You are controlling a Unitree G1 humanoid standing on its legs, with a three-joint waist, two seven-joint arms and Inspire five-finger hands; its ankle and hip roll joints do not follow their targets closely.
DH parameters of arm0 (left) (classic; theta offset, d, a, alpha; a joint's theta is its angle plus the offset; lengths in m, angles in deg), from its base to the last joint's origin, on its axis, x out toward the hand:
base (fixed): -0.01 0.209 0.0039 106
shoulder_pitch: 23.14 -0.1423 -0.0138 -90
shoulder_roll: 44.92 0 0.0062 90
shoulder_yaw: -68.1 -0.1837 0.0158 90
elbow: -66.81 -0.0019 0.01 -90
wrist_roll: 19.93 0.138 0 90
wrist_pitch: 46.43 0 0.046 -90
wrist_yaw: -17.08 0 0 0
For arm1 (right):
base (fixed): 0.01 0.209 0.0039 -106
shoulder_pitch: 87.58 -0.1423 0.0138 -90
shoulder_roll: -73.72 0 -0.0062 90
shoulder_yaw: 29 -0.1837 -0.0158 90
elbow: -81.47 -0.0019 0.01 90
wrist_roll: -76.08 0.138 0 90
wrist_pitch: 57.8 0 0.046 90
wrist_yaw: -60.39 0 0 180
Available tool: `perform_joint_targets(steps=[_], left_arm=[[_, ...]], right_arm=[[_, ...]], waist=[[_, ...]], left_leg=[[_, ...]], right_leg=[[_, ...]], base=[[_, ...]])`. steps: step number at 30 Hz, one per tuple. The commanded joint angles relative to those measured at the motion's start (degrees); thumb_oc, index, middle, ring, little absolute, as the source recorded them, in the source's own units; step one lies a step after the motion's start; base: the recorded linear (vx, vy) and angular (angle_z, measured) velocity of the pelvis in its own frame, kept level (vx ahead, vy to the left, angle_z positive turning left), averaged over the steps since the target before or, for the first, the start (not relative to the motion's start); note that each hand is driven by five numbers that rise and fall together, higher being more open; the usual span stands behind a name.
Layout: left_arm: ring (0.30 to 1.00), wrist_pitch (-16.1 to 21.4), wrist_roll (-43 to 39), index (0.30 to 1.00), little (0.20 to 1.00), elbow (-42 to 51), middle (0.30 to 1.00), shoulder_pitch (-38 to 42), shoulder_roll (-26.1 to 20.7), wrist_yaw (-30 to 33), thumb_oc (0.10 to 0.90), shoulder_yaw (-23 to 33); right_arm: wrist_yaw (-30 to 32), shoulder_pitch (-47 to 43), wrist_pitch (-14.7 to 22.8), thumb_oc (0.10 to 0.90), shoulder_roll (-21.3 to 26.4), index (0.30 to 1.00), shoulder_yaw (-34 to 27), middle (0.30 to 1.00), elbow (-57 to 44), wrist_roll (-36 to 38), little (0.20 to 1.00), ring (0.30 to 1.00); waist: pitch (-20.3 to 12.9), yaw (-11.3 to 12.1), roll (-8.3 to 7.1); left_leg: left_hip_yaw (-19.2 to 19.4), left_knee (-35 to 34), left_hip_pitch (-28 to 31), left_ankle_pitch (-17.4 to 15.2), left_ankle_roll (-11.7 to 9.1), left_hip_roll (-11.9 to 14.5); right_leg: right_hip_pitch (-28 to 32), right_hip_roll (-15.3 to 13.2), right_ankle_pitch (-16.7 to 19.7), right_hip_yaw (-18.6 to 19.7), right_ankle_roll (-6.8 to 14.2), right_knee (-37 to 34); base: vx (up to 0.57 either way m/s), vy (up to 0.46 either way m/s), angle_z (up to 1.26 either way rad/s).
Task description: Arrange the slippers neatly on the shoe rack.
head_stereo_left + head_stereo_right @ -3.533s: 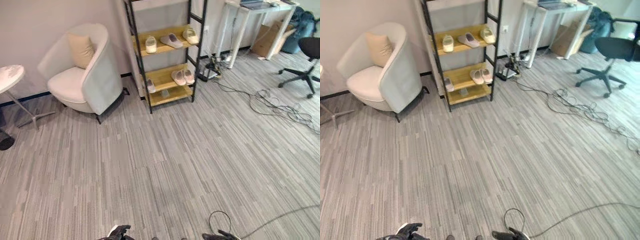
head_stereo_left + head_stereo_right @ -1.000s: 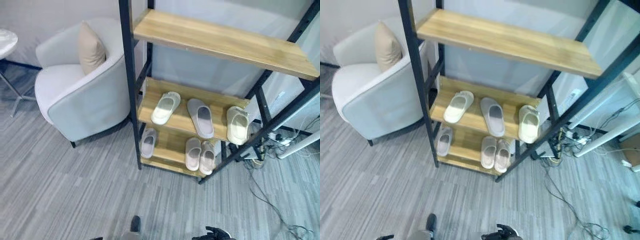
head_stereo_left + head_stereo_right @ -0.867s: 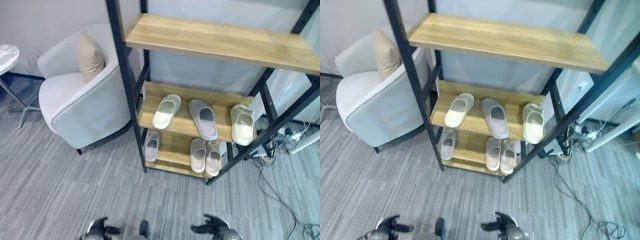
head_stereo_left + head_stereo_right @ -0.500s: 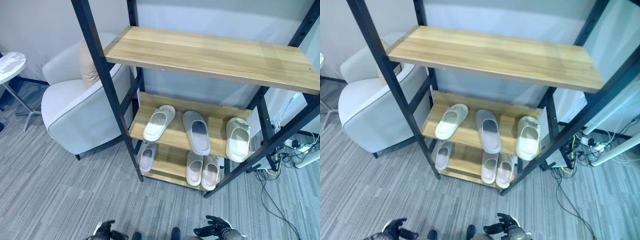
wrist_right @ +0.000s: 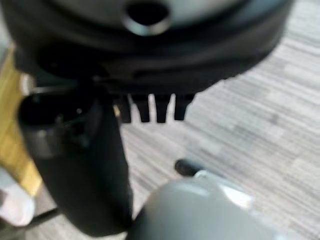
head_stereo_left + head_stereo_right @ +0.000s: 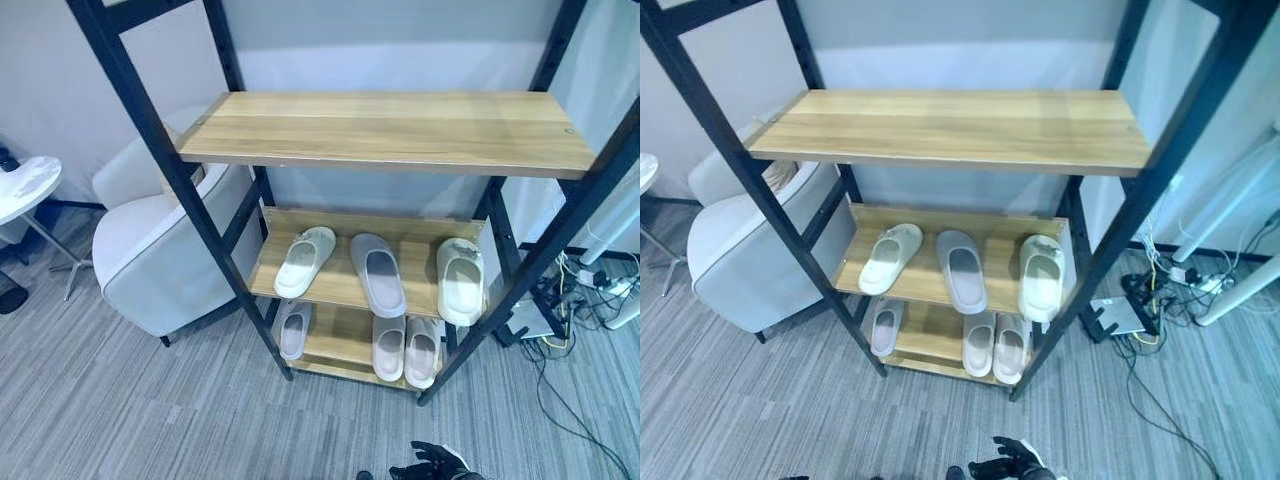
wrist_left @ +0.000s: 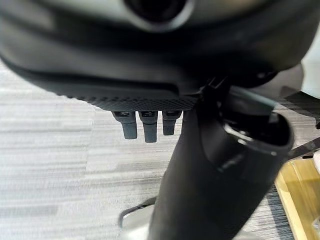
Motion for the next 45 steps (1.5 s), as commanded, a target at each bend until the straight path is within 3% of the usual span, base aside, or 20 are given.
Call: perform_joint_targets(steps=[1, 5, 10, 13, 17, 25, 31, 38, 40, 43, 45], left_arm=[[0.9, 1.04, 1.72, 0.9, 0.9, 1.22, 0.9, 2.36, 0.66, 0.61, 0.8, -1.94], [0.9, 0.97, 5.63, 0.9, 0.9, 1.89, 0.9, 2.94, 0.34, 1.15, 0.8, -3.87], [0.9, 1.5, 4.43, 0.9, 0.9, 3.64, 0.9, 3.83, -1.11, 1.96, 0.8, -2.58], [0.9, 1.79, 4.43, 0.9, 0.9, 3.5, 0.9, 4.27, -2.48, 2.41, 0.8, -1.89], [0.9, 1.83, 4.62, 0.9, 0.9, 3.29, 0.9, 3.12, -2.09, 2.18, 0.8, -0.89], [0.9, 2.06, 6.19, 0.9, 0.9, 3.73, 0.9, 2.96, 0.79, 2.74, 0.8, -3.29], [0.9, 1.61, 10.82, 0.9, 0.9, 3.23, 0.9, 3.26, 2.05, 2.73, 0.8, -6.53], [0.9, 1.44, 10.51, 0.9, 0.9, 2.58, 0.9, 2.76, 1.98, 2.83, 0.8, -4.77], [0.9, 1.81, 10.58, 0.9, 0.9, 2.56, 0.9, 1.87, 2.11, 2.61, 0.8, -3.99], [0.9, 2.04, 10.74, 0.9, 0.9, 2.62, 0.9, 1.71, 2.49, 2.63, 0.8, -3.64], [0.9, 2.3, 12.29, 0.9, 0.9, 2.85, 0.9, 1.42, 2.94, 2.73, 0.8, -4.33]], right_arm=[[0.89, 0.55, 0.49, 0.8, 1.29, 0.9, 1.17, 0.9, -2.09, -2.28, 0.9, 0.9], [1.36, 1.42, 1.16, 0.8, 0.63, 0.9, 1.74, 0.9, -7.38, -2.46, 0.9, 0.9], [0.83, 0.68, 2.07, 0.8, 0.1, 0.9, 1.67, 0.9, -13.14, 1.0, 0.9, 0.9], [0.83, -0.76, 3.13, 0.8, 0.23, 0.9, 3.07, 0.9, -20.01, 0.86, 0.9, 0.9], [-0.26, 1.45, 4.06, 0.8, 1.19, 0.9, 5.36, 0.9, -27.07, -0.22, 0.9, 0.9], [-2.67, 1.12, 5.23, 0.8, 1.97, 0.9, 10.11, 0.9, -35.62, -0.6, 0.9, 0.9], [-5.11, -1.47, 6.4, 0.8, 4.36, 0.9, 14.34, 0.9, -46.96, -0.63, 0.9, 0.9], [-7.26, -6.54, 7.67, 0.8, 8.85, 0.9, 16.93, 0.9, -62.07, -2.11, 0.9, 0.9], [-6.06, -8.29, 9.57, 0.8, 12.73, 0.9, 14.92, 0.9, -71.09, -6.6, 0.9, 0.9], [-3.6, -9.57, 10.52, 0.8, 15.12, 0.9, 13.12, 0.9, -75.2, -12.23, 0.9, 0.9], [1.67, -11.65, 11.73, 0.8, 18.0, 0.9, 9.63, 0.9, -79.51, -21.1, 0.9, 0.9]], waist=[[1.32, 0.22, -1.08], [0.21, -0.95, -1.62], [-0.39, -0.75, -1.73], [-0.45, -0.56, -1.34], [-2.56, -0.9, -0.93], [-3.43, -1.09, -0.39], [-3.8, -0.94, -0.44], [-3.79, -0.41, -0.45], [-4.07, -0.24, -0.6], [-4.23, -0.09, -0.59], [-4.39, 0.13, -0.57]], left_leg=[[2.31, -4.34, -0.57, 0.85, 1.19, 1.92], [3.66, -6.72, 2.58, 0.56, 1.93, 1.04], [7.26, -6.51, 4.27, -0.97, 3.03, -0.17], [10.98, -7.12, 5.24, -1.28, 3.29, -0.12], [11.42, -9.69, 7.75, -1.09, 3.51, -0.84], [10.49, -11.82, 9.17, -0.44, 3.27, -1.06], [10.67, -12.03, 9.11, -0.51, 2.91, -0.85], [10.82, -12.03, 9.21, -0.5, 2.72, -0.53], [10.62, -12.03, 9.32, -0.55, 2.74, -0.47], [10.44, -12.03, 8.99, 0.0, 2.75, -0.41], [10.07, -12.03, 8.94, -0.01, 2.8, -0.38]], right_leg=[[3.37, -0.44, -4.6, 0.57, 7.01, 0.85], [2.93, -2.49, -3.37, 2.37, 8.68, 1.75], [1.34, -4.33, -1.21, 3.82, 10.22, 1.94], [-0.27, -5.92, 0.46, 0.09, 11.79, 1.65], [2.32, -6.22, 0.35, 0.9, 11.26, -1.57], [4.72, -6.16, 0.59, -0.2, 10.99, -4.9], [5.49, -6.03, 1.15, -0.4, 11.23, -7.07], [5.59, -5.83, 1.19, -0.34, 11.37, -7.24], [5.89, -5.77, 1.0, -0.43, 11.39, -7.24], [5.82, -5.75, 1.4, -0.72, 11.32, -7.24], [6.01, -5.67, 1.23, -1.24, 11.28, -7.24]], base=[[0.06, 0.144, 0.06], [0.05, 0.218, -0.33], [0.0, 0.129, -0.52], [-0.07, 0.047, -0.85], [0.04, -0.002, -0.14], [-0.01, -0.014, 0.02], [-0.03, -0.008, 0.04], [0.0, 0.0, 0.0], [0.0, 0.0, 0.0], [0.0, 0.0, 0.0], [0.0, 0.0, 0.0]])
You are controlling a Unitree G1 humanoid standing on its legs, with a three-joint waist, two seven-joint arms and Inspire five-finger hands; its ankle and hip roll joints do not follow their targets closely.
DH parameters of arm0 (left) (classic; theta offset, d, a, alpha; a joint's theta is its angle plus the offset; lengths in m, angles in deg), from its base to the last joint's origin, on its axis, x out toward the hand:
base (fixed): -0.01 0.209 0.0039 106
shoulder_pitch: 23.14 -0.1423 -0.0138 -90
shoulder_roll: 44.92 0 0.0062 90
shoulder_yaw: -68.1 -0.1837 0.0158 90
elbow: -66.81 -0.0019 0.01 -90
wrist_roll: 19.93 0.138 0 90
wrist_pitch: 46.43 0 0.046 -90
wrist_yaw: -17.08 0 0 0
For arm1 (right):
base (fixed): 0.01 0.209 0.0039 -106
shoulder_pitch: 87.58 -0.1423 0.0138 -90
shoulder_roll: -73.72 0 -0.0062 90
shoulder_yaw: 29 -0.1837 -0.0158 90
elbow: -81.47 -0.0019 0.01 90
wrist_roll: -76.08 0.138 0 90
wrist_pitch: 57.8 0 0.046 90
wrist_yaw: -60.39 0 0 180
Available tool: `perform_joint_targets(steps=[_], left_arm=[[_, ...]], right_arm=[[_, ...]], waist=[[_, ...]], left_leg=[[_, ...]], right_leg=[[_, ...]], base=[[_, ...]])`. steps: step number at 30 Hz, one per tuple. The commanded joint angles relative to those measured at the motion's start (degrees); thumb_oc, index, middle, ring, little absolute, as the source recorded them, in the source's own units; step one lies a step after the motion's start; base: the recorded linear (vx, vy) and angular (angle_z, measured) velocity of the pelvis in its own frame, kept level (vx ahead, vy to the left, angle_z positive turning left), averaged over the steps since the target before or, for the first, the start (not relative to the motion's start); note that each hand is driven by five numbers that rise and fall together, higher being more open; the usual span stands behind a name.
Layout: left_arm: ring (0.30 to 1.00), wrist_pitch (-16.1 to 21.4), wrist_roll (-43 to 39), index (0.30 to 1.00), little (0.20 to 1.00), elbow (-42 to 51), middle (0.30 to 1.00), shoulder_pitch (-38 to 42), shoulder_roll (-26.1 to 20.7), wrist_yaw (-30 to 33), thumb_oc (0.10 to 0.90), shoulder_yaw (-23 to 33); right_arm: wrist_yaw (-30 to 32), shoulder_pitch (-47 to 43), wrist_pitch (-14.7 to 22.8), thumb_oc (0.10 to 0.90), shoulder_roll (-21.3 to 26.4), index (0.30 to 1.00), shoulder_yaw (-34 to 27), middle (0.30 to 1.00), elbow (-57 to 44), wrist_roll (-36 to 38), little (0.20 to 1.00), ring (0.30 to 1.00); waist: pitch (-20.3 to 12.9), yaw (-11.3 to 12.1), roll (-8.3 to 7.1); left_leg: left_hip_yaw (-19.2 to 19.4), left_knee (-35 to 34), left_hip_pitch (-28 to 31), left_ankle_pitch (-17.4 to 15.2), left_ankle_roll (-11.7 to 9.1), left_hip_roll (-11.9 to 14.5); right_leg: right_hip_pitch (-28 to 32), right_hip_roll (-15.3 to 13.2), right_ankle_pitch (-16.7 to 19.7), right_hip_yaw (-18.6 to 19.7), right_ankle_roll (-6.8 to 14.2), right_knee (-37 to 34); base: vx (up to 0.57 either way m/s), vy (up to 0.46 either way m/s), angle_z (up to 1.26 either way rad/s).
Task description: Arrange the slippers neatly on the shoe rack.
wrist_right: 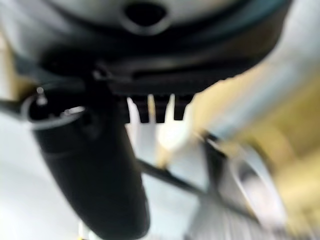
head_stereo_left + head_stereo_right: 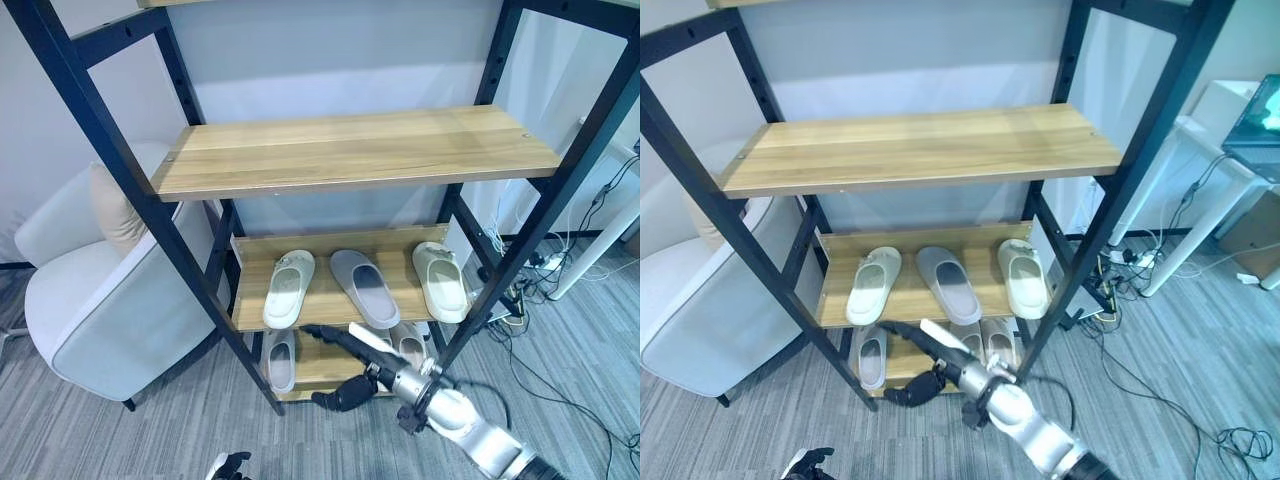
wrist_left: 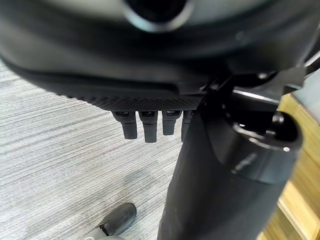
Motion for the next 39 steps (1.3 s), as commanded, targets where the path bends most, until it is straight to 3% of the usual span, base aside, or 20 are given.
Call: perform_joint_targets(steps=[1, 2, 3, 5, 12, 21, 29, 35, 39], left_arm=[[0.9, 1.18, 3.91, 0.9, 0.9, -3.87, 0.9, 3.15, 0.46, 0.92, 0.8, -1.49], [0.9, 1.18, 3.91, 0.9, 0.9, -3.86, 0.9, 3.15, 0.46, 0.92, 0.8, -1.5], [0.9, 1.58, 5.35, 0.9, 0.9, -3.18, 0.9, 2.23, 0.48, 1.05, 0.8, -2.33], [0.9, 1.41, 5.77, 0.9, 0.9, -2.91, 0.9, 2.01, 0.16, 1.6, 0.8, -2.37], [0.9, 0.7, 5.21, 0.9, 0.9, -4.24, 0.9, 1.06, -0.89, 2.85, 0.8, -0.91], [0.9, 0.9, 4.21, 0.9, 0.9, -4.92, 0.9, 0.32, -1.28, 3.39, 0.8, -1.52], [0.9, 0.89, 2.47, 0.9, 0.9, -5.5, 0.9, 0.98, -1.75, 3.83, 0.8, -1.32], [0.9, 1.17, 0.85, 0.9, 0.9, -5.5, 0.9, 1.21, -1.5, 4.48, 0.8, -2.0], [0.9, 1.71, 0.59, 0.9, 0.9, -5.24, 0.9, 1.27, -1.45, 4.68, 0.8, -2.43]], right_arm=[[9.54, -8.3, 6.76, 0.8, 1.0, 0.9, -5.56, 0.9, -7.82, -11.66, 0.9, 0.9], [9.54, -8.3, 6.76, 0.8, 1.0, 0.9, -5.56, 0.9, -7.82, -11.66, 0.9, 0.9], [15.25, -9.66, 6.39, 0.8, 3.05, 0.9, -7.52, 0.9, -7.21, -19.85, 0.9, 0.9], [17.94, -12.76, 4.75, 0.8, 3.39, 0.9, -7.61, 0.9, -3.62, -24.94, 0.9, 0.9], [25.91, -16.49, 1.05, 0.8, 1.13, 0.9, -12.95, 0.9, 6.23, -25.29, 0.9, 0.9], [29.6, -18.72, 0.26, 0.8, 0.39, 0.9, -16.35, 0.9, 19.18, -17.35, 0.9, 0.9], [30.15, -23.21, 0.44, 0.8, -0.63, 0.9, -14.39, 0.9, 25.42, -13.24, 0.9, 0.9], [31.33, -24.68, 3.1, 0.8, -2.81, 0.9, -16.64, 0.9, 28.72, -3.72, 0.9, 0.9], [32.49, -25.55, 4.05, 0.8, -2.73, 0.9, -18.14, 0.9, 29.19, -2.12, 0.9, 0.9]], waist=[[0.94, 1.66, -3.24], [0.94, 1.66, -3.24], [0.83, 2.05, -3.12], [0.99, 2.52, -3.17], [0.78, 3.8, -3.32], [0.84, 4.27, -3.16], [2.13, 4.57, -2.8], [2.82, 5.07, -2.15], [3.3, 5.41, -2.02]], left_leg=[[-1.48, 0.13, -0.77, -3.75, 0.0, -0.68], [-1.48, 0.13, -0.76, -3.75, 0.0, -0.68], [-1.82, 0.13, -0.73, -3.8, 0.01, -0.68], [-2.09, 0.13, -0.81, -3.67, 0.02, -0.7], [-3.17, 0.13, -1.05, -4.0, 0.02, -0.99], [-3.96, 0.13, -1.65, -4.13, -0.17, -1.41], [-3.97, 0.13, -3.63, -3.45, -0.41, -1.49], [-4.45, 0.13, -6.28, -2.87, -0.62, -1.68], [-4.93, 0.13, -7.57, -2.67, -0.76, -1.77]], right_leg=[[0.94, -2.24, -3.29, -1.32, 2.96, 0.29], [0.95, -2.24, -3.29, -1.32, 2.96, 0.29], [1.14, -2.23, -3.44, -1.7, 3.01, 0.29], [1.27, -2.19, -3.49, -1.91, 3.0, 0.29], [1.69, -2.25, -4.17, -2.82, 2.82, 0.29], [1.47, -2.6, -4.39, -3.8, 2.87, 0.29], [-0.54, -2.81, -3.97, -3.86, 3.03, 0.29], [-3.01, -2.77, -3.81, -4.33, 3.1, 0.29], [-4.23, -2.72, -3.78, -4.48, 3.12, 0.29]], base=[[0.0, 0.0, 0.0], [0.02, 0.001, 0.06], [0.05, 0.002, 0.05], [0.02, -0.007, 0.02], [0.02, -0.01, 0.09], [0.03, -0.013, 0.1], [0.0, -0.005, 0.0], [0.0, -0.002, 0.02], [0.01, 0.005, 0.15]])
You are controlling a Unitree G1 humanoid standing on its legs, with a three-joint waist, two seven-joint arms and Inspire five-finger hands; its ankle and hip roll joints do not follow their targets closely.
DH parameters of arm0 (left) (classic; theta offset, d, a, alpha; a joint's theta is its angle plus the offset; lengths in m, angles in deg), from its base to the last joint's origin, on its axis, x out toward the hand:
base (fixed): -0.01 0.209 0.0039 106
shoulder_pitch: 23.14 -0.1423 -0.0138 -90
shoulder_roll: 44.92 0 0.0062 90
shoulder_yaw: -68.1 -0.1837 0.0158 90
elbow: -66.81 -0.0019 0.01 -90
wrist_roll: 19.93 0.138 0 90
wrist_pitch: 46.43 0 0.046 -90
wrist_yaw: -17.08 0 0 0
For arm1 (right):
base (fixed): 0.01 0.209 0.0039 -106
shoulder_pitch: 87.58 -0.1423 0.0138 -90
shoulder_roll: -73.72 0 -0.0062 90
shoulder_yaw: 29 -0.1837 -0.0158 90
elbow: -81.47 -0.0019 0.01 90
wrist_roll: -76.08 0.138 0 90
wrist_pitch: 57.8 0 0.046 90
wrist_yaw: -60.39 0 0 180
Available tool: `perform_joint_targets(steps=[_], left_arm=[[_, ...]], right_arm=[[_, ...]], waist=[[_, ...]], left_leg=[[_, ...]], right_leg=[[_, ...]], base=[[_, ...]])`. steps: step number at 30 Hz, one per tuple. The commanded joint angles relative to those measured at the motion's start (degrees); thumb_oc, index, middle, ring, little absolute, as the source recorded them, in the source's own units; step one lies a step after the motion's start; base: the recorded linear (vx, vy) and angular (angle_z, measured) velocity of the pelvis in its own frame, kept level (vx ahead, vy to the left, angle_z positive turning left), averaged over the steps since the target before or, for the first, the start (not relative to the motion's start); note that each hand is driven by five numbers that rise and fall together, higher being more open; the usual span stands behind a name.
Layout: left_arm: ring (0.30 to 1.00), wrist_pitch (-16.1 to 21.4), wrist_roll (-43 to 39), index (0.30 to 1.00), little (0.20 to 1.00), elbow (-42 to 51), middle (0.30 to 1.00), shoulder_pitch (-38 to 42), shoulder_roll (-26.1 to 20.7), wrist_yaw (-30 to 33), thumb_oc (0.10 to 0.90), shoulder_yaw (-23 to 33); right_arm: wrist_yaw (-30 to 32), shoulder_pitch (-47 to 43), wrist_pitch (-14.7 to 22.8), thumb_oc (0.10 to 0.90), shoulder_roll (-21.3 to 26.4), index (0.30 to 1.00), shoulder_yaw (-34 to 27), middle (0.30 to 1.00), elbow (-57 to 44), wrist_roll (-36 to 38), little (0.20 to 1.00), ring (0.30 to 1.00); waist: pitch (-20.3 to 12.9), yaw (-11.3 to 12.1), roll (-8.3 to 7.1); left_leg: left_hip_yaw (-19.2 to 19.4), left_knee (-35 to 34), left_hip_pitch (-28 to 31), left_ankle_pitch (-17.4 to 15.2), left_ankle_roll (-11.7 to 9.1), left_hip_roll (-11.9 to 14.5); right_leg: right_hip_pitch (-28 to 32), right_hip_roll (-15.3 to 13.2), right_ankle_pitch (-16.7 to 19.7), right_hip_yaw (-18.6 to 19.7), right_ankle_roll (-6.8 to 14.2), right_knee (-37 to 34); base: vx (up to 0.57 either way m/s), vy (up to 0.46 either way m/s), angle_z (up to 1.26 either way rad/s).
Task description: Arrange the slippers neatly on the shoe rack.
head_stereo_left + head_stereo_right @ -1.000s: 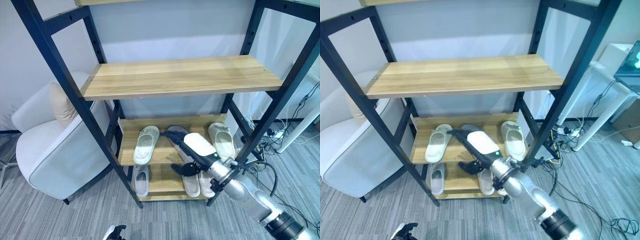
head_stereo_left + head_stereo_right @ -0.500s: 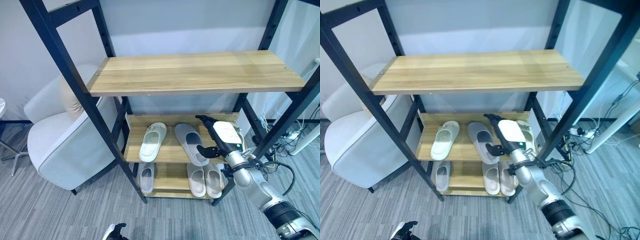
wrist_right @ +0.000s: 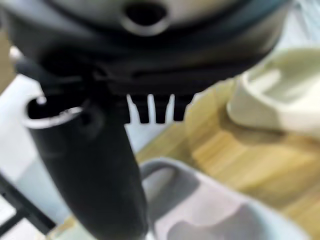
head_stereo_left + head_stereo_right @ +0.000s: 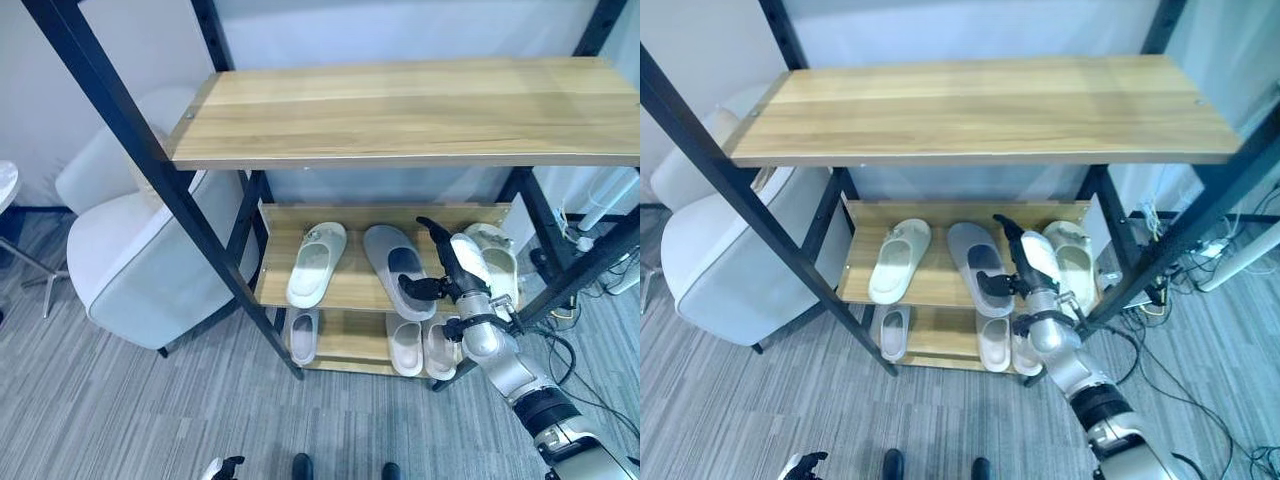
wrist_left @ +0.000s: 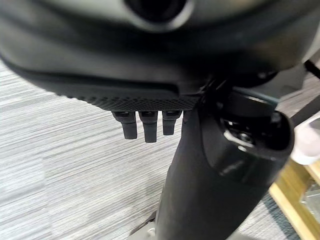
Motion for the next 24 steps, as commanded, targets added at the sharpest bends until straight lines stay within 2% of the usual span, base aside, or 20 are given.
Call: perform_joint_targets(steps=[1, 13, 17, 23, 24], left_arm=[[0.9, 1.21, -1.27, 0.9, 0.9, -3.53, 0.9, 2.12, -1.65, 1.08, 0.8, -2.27], [0.9, 2.49, -2.52, 0.9, 0.9, -2.41, 0.9, 2.62, -2.04, 1.74, 0.8, -5.28], [0.9, 2.76, -2.87, 0.9, 0.9, -2.35, 0.9, 2.55, -2.09, 2.07, 0.8, -6.09], [0.9, 3.05, -2.96, 0.9, 0.9, -2.48, 0.9, 2.22, -2.25, 2.53, 0.8, -6.32], [0.9, 3.1, -3.05, 0.9, 0.9, -2.45, 0.9, 2.16, -2.22, 2.64, 0.8, -6.63]], right_arm=[[5.07, -10.43, 5.38, 0.8, -1.51, 0.9, -3.47, 0.9, -0.09, 1.48, 0.9, 0.9], [4.9, -19.36, 3.98, 0.8, 0.66, 0.9, 2.81, 0.9, 8.63, 2.93, 0.9, 0.9], [4.8, -22.19, 4.89, 0.8, -0.04, 0.9, 3.5, 0.9, 12.24, 6.36, 0.9, 0.9], [4.97, -23.76, 5.14, 0.8, -0.61, 0.9, 3.74, 0.9, 14.45, 7.74, 0.9, 0.9], [4.95, -24.07, 5.6, 0.4, -1.08, 0.3, 3.05, 0.3, 15.33, 9.49, 0.3, 0.3]], waist=[[-0.15, 1.11, -4.24], [1.13, 2.17, -4.38], [1.37, 2.97, -4.13], [1.59, 3.62, -4.25], [1.77, 3.74, -4.26]], left_leg=[[0.01, 0.1, -0.59, -3.69, -0.05, -1.58], [0.42, 0.1, -4.44, -2.75, -0.36, -1.95], [0.4, 0.1, -5.25, -2.51, -0.4, -2.11], [0.04, 0.1, -5.66, -2.44, -0.45, -2.1], [-0.08, 0.1, -5.86, -2.39, -0.47, -2.15]], right_leg=[[0.1, -2.89, -3.58, 0.1, 3.35, 0.31], [-4.0, -2.93, -2.8, 0.82, 3.17, 0.31], [-4.81, -3.06, -2.61, 0.82, 3.31, 0.31], [-5.17, -3.09, -2.66, 0.61, 3.37, 0.31], [-5.32, -3.11, -2.63, 0.59, 3.38, 0.31]], base=[[-0.02, -0.004, 0.11], [0.0, -0.004, -0.01], [0.0, 0.0, 0.0], [0.02, -0.004, 0.03], [0.0, -0.002, 0.04]])
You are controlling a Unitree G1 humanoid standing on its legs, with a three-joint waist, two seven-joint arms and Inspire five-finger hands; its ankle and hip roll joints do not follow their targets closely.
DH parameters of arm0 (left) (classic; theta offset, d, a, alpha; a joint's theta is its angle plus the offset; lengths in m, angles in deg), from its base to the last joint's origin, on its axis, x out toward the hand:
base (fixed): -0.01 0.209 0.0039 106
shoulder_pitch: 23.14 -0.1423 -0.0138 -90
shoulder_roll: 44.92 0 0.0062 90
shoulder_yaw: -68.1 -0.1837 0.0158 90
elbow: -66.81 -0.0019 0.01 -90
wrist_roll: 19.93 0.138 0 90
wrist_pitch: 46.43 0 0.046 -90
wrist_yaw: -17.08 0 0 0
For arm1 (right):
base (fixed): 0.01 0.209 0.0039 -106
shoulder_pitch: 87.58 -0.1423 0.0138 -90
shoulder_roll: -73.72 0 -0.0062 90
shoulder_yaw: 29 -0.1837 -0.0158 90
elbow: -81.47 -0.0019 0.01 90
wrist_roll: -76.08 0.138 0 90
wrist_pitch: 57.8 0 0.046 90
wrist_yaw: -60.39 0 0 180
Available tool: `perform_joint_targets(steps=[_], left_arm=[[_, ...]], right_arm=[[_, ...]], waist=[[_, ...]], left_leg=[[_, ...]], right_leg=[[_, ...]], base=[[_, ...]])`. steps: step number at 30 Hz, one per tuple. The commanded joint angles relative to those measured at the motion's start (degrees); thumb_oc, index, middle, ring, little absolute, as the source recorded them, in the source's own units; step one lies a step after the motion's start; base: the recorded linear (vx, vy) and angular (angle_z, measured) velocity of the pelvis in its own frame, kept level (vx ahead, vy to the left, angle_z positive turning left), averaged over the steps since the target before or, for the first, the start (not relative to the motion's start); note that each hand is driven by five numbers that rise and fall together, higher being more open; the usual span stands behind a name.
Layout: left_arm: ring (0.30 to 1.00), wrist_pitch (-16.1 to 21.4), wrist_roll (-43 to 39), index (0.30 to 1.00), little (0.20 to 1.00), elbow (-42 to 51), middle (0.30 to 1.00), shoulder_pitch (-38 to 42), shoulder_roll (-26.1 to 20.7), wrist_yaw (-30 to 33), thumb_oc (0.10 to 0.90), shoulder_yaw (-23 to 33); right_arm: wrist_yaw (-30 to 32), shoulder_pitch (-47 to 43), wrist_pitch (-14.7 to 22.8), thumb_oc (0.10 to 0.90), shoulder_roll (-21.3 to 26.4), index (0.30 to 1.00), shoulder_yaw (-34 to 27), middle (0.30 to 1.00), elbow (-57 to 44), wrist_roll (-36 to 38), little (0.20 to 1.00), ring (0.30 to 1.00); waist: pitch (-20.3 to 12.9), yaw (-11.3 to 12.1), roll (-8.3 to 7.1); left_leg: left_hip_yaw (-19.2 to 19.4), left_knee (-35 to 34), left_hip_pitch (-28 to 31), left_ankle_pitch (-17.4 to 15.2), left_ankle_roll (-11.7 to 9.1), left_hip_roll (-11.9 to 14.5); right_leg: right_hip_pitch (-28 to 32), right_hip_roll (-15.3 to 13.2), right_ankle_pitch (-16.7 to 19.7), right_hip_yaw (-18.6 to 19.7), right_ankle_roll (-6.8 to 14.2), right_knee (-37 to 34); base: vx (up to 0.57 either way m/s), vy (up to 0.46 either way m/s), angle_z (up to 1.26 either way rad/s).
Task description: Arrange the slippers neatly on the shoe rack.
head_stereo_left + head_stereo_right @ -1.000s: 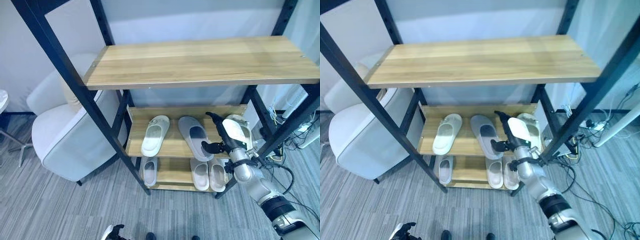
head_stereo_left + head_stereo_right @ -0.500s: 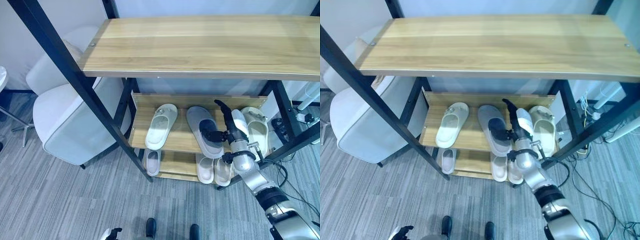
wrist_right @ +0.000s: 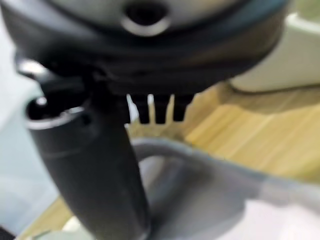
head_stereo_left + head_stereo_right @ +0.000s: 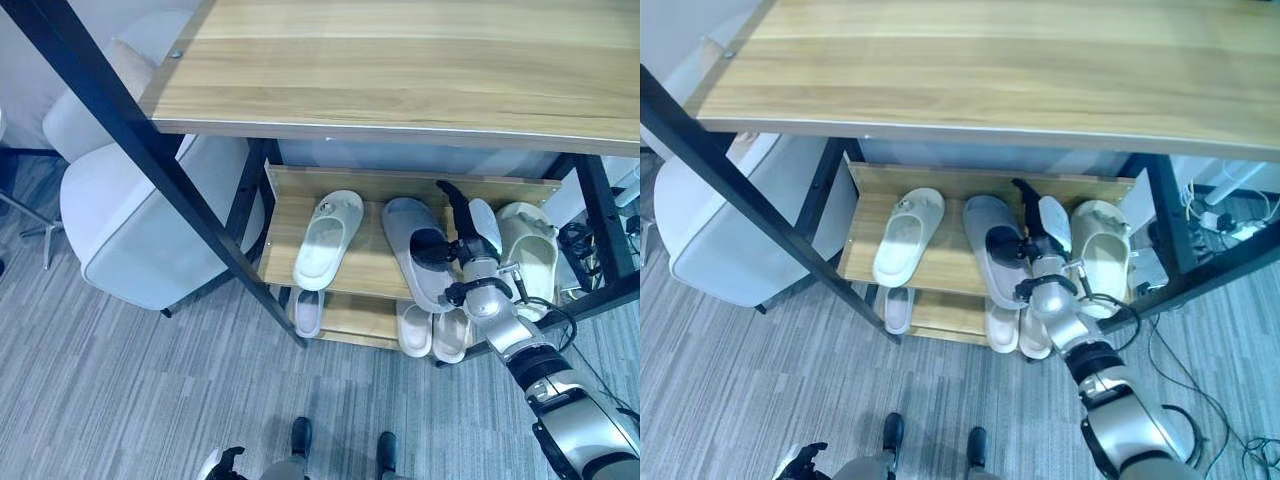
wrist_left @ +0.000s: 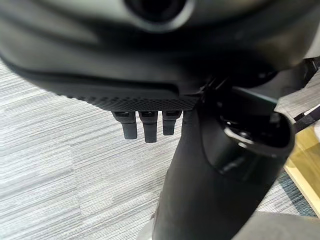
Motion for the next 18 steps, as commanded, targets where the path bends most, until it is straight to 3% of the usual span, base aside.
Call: perform_joint_targets(steps=[1, 4, 10, 18], left_arm=[[0.9, 1.12, -0.84, 0.9, 0.9, -3.13, 0.9, 1.47, -0.87, 1.99, 0.8, -3.69], [0.9, 1.26, -2.16, 0.9, 0.9, -3.01, 0.9, 1.9, -1.07, 1.66, 0.8, -4.03], [0.9, 1.67, -3.71, 0.9, 0.9, -2.44, 0.9, 2.27, -0.63, 1.68, 0.8, -4.46], [0.9, 0.23, -2.9, 0.9, 0.9, -2.62, 0.9, 3.12, 0.46, 1.25, 0.8, -3.07]], right_arm=[[3.21, -9.55, 5.24, 0.4, -1.26, 0.3, -0.85, 0.3, 1.72, 4.46, 0.3, 0.3], [1.5, -11.44, 5.07, 0.4, -0.23, 0.3, -0.5, 0.3, 7.63, 9.36, 0.3, 0.3], [2.52, -10.59, 4.48, 0.4, -1.51, 0.3, -0.7, 0.3, 5.68, 9.61, 0.3, 0.3], [4.17, -1.03, 4.6, 0.4, -3.72, 0.3, -5.07, 0.3, -8.39, 6.56, 0.3, 0.3]], waist=[[-0.74, 0.84, -3.05], [-0.23, 1.81, -3.15], [-0.08, 1.35, -3.1], [-0.18, -0.27, -3.0]], left_leg=[[-0.12, 0.09, -0.44, -2.79, -0.17, -2.18], [-0.64, 0.09, -1.05, -2.63, -0.27, -2.25], [-0.25, 0.09, -0.81, -2.91, -0.12, -2.11], [0.12, 0.09, 2.59, -4.7, 0.56, -2.18]], right_leg=[[0.0, -3.17, -2.8, 1.07, 3.55, 0.28], [-0.47, -3.09, -2.59, 0.7, 3.6, 0.28], [-0.57, -2.99, -2.68, 1.11, 3.67, 0.28], [2.12, -2.96, -3.52, 1.75, 3.63, 0.28]], base=[[0.0, 0.0, 0.0], [0.0, 0.0, 0.01], [0.0, 0.005, -0.01], [0.02, 0.002, 0.0]])
